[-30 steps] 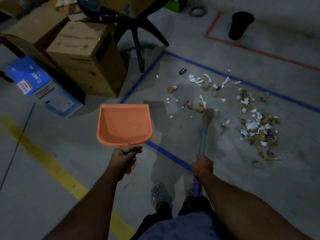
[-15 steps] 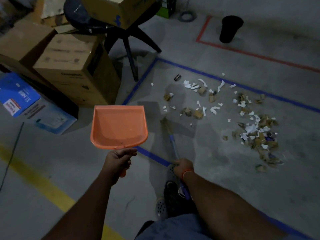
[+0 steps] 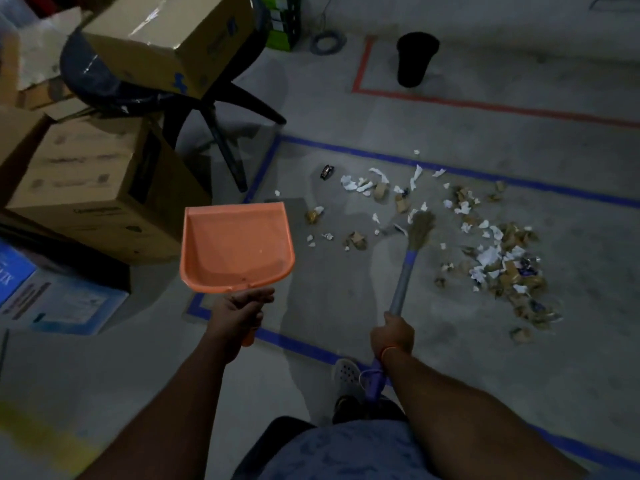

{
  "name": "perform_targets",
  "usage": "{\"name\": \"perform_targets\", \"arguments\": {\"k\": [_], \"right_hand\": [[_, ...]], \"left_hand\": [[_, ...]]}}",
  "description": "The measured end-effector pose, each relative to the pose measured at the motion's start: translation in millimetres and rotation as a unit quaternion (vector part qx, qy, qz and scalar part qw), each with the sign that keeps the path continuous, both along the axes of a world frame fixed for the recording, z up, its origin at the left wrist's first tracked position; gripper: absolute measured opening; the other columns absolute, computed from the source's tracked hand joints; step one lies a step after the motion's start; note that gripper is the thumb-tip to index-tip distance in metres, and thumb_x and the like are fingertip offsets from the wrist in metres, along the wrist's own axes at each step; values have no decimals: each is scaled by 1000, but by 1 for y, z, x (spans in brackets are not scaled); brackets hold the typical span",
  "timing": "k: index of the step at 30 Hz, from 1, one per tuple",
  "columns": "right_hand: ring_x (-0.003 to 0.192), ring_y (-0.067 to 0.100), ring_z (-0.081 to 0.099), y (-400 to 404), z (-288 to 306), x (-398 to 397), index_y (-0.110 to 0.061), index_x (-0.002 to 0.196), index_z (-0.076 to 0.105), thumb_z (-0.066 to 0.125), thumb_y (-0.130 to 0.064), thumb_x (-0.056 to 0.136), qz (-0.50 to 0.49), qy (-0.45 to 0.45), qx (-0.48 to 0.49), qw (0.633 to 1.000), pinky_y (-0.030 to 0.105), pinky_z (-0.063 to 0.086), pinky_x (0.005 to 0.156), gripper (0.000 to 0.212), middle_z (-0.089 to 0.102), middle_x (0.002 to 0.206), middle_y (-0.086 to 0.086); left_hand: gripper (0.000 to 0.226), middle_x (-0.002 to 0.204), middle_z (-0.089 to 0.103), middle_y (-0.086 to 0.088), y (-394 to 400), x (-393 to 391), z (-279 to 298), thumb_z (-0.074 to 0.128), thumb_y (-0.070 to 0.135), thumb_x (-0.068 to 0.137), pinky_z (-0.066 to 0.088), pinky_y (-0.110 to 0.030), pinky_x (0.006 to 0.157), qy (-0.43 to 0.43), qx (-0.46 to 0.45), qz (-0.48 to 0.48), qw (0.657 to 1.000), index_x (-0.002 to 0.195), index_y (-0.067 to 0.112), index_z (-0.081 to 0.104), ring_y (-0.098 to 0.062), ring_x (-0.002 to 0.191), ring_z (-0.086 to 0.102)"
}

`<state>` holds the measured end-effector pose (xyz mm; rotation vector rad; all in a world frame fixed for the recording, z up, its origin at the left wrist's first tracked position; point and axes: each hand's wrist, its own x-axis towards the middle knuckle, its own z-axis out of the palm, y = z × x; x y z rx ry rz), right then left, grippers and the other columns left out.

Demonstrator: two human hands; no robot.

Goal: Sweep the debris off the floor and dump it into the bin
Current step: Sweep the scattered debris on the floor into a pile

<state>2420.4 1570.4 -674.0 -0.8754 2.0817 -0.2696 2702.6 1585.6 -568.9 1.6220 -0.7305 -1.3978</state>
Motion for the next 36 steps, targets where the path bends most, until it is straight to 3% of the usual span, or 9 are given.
{"name": "perform_targets", "arguments": {"k": [7,15,20,27,33,36], "right_hand": [[114,33,62,-33,7,49,-17,134,59,56,-11,83,133,-27,-16,991,30,51,97,51,62,129,16],[119,29,59,-59,6,132,-18,134,59,59,-16,86,230,-65,17,971,27,46,101,48,61,132,10],[120,25,59,-69,0,160,-17,127,64,61,-14,87,177,-69,56,980,23,43,101,41,62,132,6],[115,28,62,-82,-7,144,-17,124,67,64,-17,86,84,-16,88,992,28,48,96,38,65,126,9],[108,32,65,-103,-6,129,-11,119,69,67,-15,82,-21,32,50,998,34,54,94,37,68,119,13],[115,32,61,-101,-2,137,-11,126,65,66,-13,82,-42,49,19,998,30,48,97,44,63,128,15]], "left_hand": [[33,95,71,-13,-21,26,5,46,-12,97,39,-19,45,-32,17,-14,999,105,7,72,-5,50,50],[31,98,68,-17,-40,79,8,45,-11,97,33,-17,39,-11,33,-16,999,109,3,70,-6,47,47],[34,98,70,-15,-63,118,6,45,-12,96,37,-19,43,-17,40,-36,998,106,5,72,-7,51,49],[30,95,68,-17,-90,154,-6,45,-13,97,33,-18,41,1,58,-61,996,109,-1,70,-6,46,47],[34,97,68,-18,-115,176,-18,44,-14,95,38,-18,43,1,55,-89,995,104,4,72,-5,48,47],[29,82,69,-9,-124,180,-15,46,-11,96,34,-16,38,-3,61,-100,993,109,-1,70,-4,43,45]]}}
